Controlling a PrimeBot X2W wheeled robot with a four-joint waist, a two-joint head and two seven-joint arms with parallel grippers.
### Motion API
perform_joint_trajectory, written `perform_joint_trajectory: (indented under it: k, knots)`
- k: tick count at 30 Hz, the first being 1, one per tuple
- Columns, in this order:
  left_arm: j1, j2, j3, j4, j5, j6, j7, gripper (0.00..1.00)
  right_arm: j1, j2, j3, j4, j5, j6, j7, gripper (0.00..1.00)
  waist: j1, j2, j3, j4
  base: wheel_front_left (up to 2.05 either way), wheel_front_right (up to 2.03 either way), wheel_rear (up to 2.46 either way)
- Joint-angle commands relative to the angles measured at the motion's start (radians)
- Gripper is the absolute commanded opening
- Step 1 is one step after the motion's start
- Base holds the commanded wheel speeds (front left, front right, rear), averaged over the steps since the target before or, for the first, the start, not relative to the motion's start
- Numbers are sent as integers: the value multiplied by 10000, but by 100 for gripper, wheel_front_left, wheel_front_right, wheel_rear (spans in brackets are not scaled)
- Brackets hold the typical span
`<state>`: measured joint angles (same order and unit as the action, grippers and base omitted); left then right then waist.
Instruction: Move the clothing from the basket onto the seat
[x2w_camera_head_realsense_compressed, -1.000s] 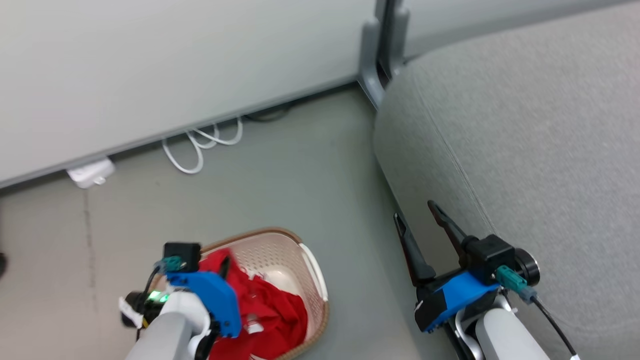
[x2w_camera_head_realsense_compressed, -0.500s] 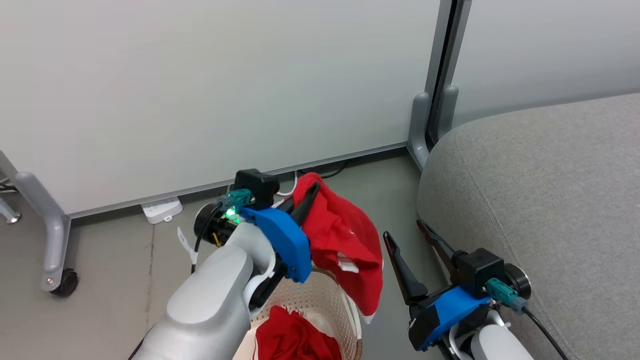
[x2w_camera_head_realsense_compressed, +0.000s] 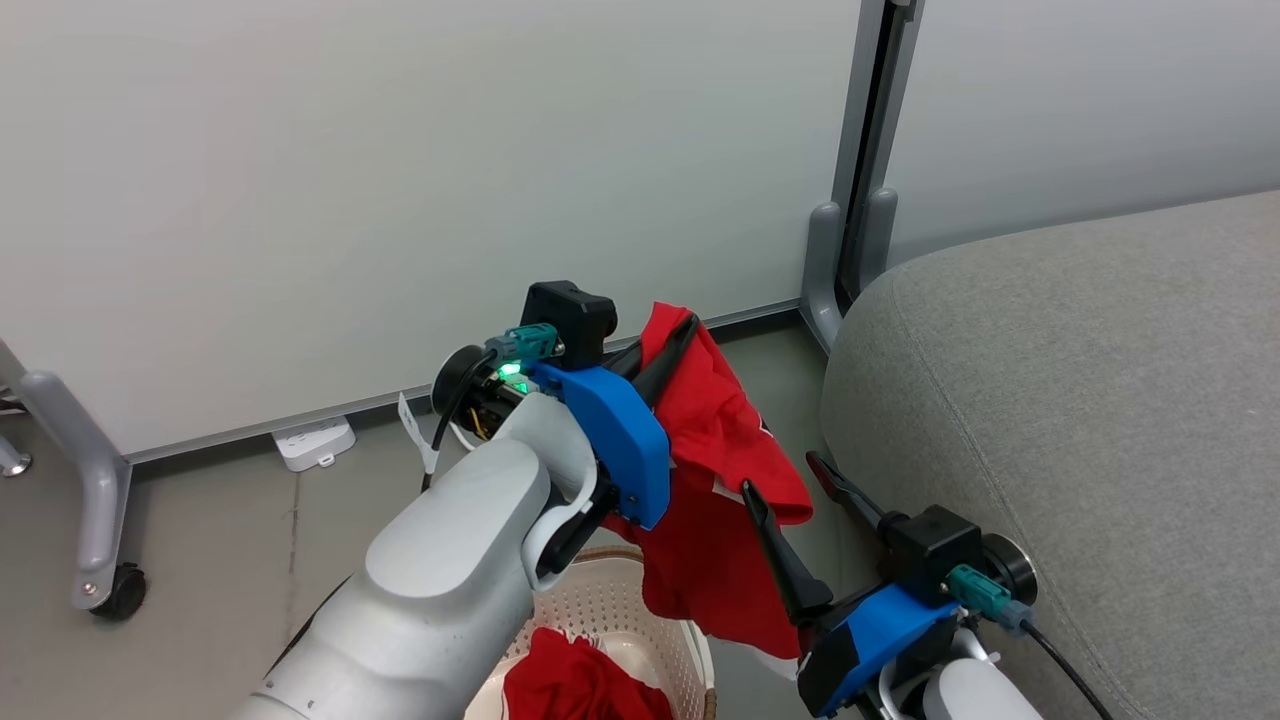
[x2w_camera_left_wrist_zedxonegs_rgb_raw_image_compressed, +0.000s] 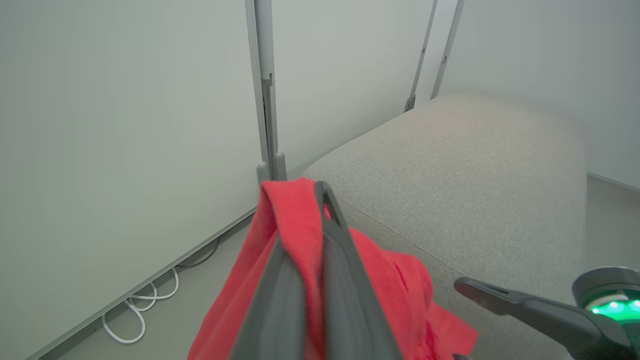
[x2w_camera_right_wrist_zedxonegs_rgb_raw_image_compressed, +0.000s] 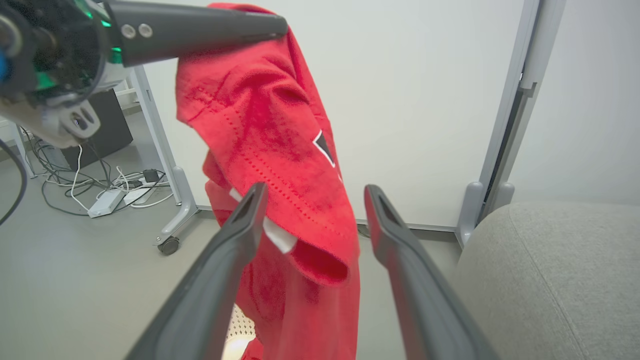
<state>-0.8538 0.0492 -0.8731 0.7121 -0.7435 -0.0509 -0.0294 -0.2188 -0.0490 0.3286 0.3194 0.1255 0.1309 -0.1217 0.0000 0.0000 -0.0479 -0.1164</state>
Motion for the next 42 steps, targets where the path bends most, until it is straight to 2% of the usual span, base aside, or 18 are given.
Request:
perform_joint_trajectory:
  k: [1, 11, 22, 35, 42]
  knots:
    - [-116, 24, -95, 88, -111, 60, -93, 0, 178, -24, 70, -20, 59, -3, 43, 100, 0, 0, 2, -49, 0, 0, 0]
    - [-270, 24, -784, 328, -816, 160, -316, 0, -313, -24, 409, 277, -139, -3, 426, 100, 0, 0, 10, -68, 0, 0, 0]
    - [-464, 25, -1538, 203, -1502, 218, -502, 0, -1530, -22, 926, 1521, -207, -3, 1378, 100, 0, 0, 94, 171, 0, 0, 0]
    - [-639, 23, -2352, 66, -2192, 284, -588, 0, -2842, -22, 1238, 2950, 306, -3, 1310, 100, 0, 0, 92, 480, 0, 0, 0]
    - [-771, 23, -2812, 93, -2476, 308, -632, 0, -3326, -21, 1331, 3566, 210, -3, 1170, 100, 0, 0, 62, 564, 0, 0, 0]
